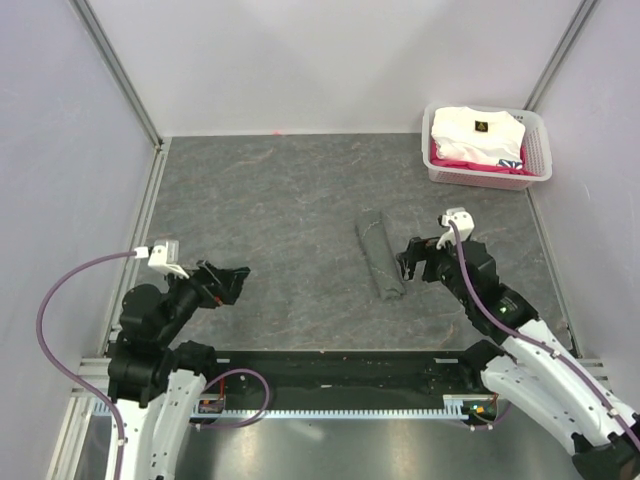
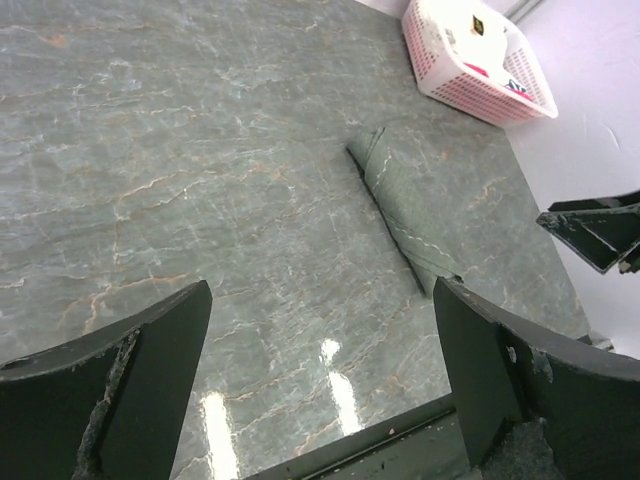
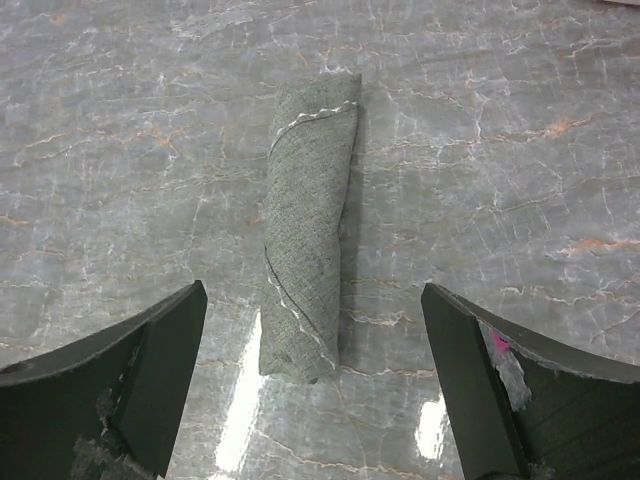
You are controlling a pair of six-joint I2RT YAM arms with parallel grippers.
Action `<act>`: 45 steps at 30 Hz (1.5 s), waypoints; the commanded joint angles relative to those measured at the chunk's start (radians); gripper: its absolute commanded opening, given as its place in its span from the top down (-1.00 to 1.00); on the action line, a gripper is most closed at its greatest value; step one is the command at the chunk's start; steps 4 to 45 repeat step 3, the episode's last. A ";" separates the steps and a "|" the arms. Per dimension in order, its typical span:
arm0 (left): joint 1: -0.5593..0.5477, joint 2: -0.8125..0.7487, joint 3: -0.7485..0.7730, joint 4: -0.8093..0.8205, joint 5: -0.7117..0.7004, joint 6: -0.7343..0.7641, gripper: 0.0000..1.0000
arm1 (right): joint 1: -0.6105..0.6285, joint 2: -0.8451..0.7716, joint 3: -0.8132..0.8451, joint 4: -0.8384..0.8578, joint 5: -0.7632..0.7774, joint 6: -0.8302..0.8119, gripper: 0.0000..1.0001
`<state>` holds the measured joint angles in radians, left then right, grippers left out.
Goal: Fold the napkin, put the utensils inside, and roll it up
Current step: Roll the napkin with the utensil
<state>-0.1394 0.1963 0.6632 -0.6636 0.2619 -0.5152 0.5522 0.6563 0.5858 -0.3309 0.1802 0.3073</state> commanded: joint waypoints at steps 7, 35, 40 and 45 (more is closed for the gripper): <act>0.000 0.003 0.021 -0.018 -0.050 0.004 -1.00 | -0.001 0.008 0.000 0.000 -0.007 -0.008 -0.96; 0.000 0.003 0.021 -0.018 -0.050 0.004 -1.00 | -0.001 0.008 0.000 0.000 -0.007 -0.008 -0.96; 0.000 0.003 0.021 -0.018 -0.050 0.004 -1.00 | -0.001 0.008 0.000 0.000 -0.007 -0.008 -0.96; 0.000 0.003 0.021 -0.018 -0.050 0.004 -1.00 | -0.001 0.008 0.000 0.000 -0.007 -0.008 -0.96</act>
